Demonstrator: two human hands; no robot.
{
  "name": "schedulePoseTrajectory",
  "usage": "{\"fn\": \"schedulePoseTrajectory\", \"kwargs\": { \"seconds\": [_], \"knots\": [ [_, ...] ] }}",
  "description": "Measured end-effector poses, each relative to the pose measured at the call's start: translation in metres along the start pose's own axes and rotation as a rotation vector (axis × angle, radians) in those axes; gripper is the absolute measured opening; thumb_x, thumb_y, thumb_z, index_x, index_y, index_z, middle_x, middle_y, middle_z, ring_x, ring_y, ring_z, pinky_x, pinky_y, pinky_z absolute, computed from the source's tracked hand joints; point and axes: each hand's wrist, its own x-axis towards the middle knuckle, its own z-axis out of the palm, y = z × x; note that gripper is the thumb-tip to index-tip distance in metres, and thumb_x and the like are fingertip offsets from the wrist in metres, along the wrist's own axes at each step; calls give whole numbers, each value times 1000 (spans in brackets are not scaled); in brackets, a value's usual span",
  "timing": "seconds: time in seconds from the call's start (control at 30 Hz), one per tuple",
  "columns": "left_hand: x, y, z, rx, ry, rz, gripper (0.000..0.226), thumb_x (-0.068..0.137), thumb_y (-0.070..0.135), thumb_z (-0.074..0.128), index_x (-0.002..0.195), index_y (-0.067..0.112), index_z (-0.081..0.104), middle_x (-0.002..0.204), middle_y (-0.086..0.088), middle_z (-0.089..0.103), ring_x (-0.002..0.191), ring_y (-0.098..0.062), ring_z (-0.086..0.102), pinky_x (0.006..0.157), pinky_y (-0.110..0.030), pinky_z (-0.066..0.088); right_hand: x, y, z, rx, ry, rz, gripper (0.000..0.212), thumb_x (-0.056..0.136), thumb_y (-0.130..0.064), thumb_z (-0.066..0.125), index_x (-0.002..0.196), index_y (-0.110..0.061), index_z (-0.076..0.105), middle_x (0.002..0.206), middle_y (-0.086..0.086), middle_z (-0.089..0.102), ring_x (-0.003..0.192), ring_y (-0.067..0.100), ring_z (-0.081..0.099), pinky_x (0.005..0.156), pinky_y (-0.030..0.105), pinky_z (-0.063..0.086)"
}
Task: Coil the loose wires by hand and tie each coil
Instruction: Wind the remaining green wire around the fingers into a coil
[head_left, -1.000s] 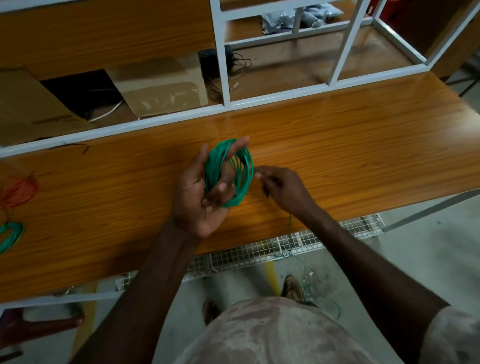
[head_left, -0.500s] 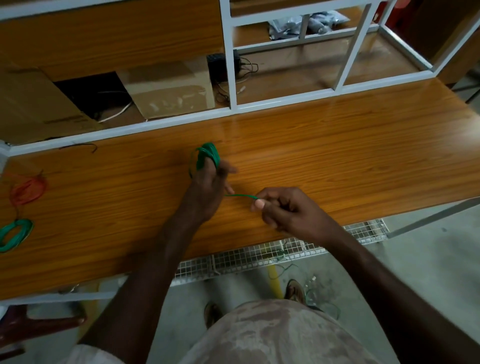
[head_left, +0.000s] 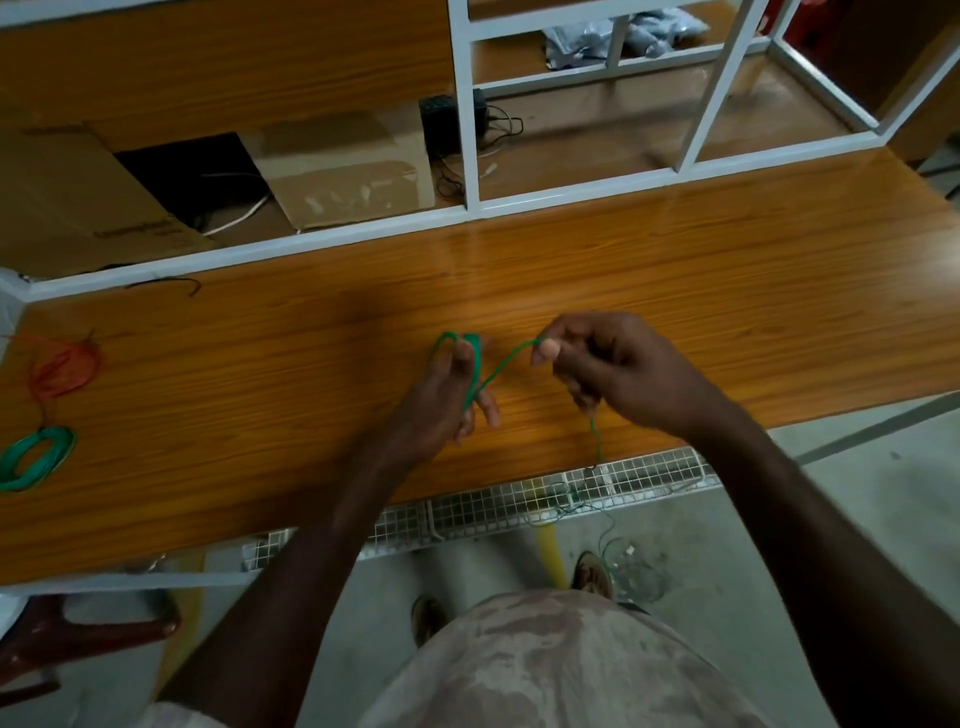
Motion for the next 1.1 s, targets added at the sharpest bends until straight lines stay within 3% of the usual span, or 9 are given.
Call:
{"fn": "schedulePoseTrajectory", "kwargs": {
  "seconds": [0.17, 0.3, 0.43, 0.53, 0.63, 0.73, 0.8, 0.9, 1.1],
  "knots": [
    [-20, 20, 27, -294, -198, -21, 104, 89, 80, 2, 148, 16, 59, 56, -3, 47, 46, -10, 35, 44, -27, 24, 26, 28, -18, -46, 125, 32, 21, 112, -18, 55, 105, -1, 63, 67, 0, 47, 51, 24, 46, 46, 44, 43],
    [-23, 31, 30, -581, -260, 21, 104, 98, 71, -8, 150, 10, 57, 52, -3, 39, 44, -11, 22, 48, -34, 14, 31, 59, -10, 3, 179, 82, 19, 113, -18, 54, 99, -7, 61, 65, 0, 45, 50, 19, 44, 49, 37, 40],
    [-20, 37, 18, -766, -190, 67, 104, 102, 72, -7, 149, 6, 57, 51, 0, 40, 40, -10, 18, 42, -24, 19, 20, 82, 14, 67, 116, 111, 21, 114, -26, 49, 97, -17, 56, 75, 29, 45, 50, 23, 41, 46, 33, 37],
    [-10, 42, 7, -888, -113, 111, 105, 101, 77, -2, 153, 2, 52, 56, -1, 44, 40, -6, 24, 41, -19, 26, 6, 91, 31, 74, 72, 180, 22, 115, -28, 48, 96, -23, 59, 71, 33, 43, 53, 25, 41, 48, 40, 39],
    [0, 46, -4, -942, -9, 143, 109, 97, 82, 1, 156, 3, 46, 71, -6, 55, 46, -8, 30, 45, -21, 30, -6, 90, 46, 114, 15, 219, 19, 115, -25, 48, 104, -18, 62, 69, 17, 50, 53, 24, 43, 49, 39, 40],
    [14, 47, -10, -899, 137, 148, 105, 97, 82, 0, 156, 4, 37, 104, -16, 70, 57, -12, 43, 56, -28, 37, -14, 78, 57, 122, -80, 208, 19, 114, -23, 51, 125, -19, 67, 68, 11, 55, 47, 19, 47, 45, 30, 43],
    [23, 44, -11, -819, 201, 144, 100, 96, 81, 0, 159, 8, 25, 127, -18, 72, 63, -16, 51, 61, -30, 43, -20, 67, 63, 117, -153, 187, 28, 113, -23, 55, 138, -23, 66, 68, 12, 57, 48, 20, 50, 45, 34, 47],
    [33, 31, -12, -540, 281, 150, 103, 88, 87, 10, 164, 16, 14, 134, -9, 73, 69, -22, 64, 66, -33, 52, -24, 47, 63, 142, -210, 157, 25, 110, -22, 60, 134, -23, 69, 69, 6, 58, 51, 22, 52, 48, 38, 49],
    [28, 3, -19, 23, 212, 136, 128, 68, 107, 24, 147, 11, 53, 123, -12, 72, 79, -12, 77, 71, -23, 60, -26, 16, 26, 291, -220, 104, 11, 108, -7, 59, 115, -3, 67, 65, 6, 48, 51, 21, 41, 47, 38, 35]
  ]
}}
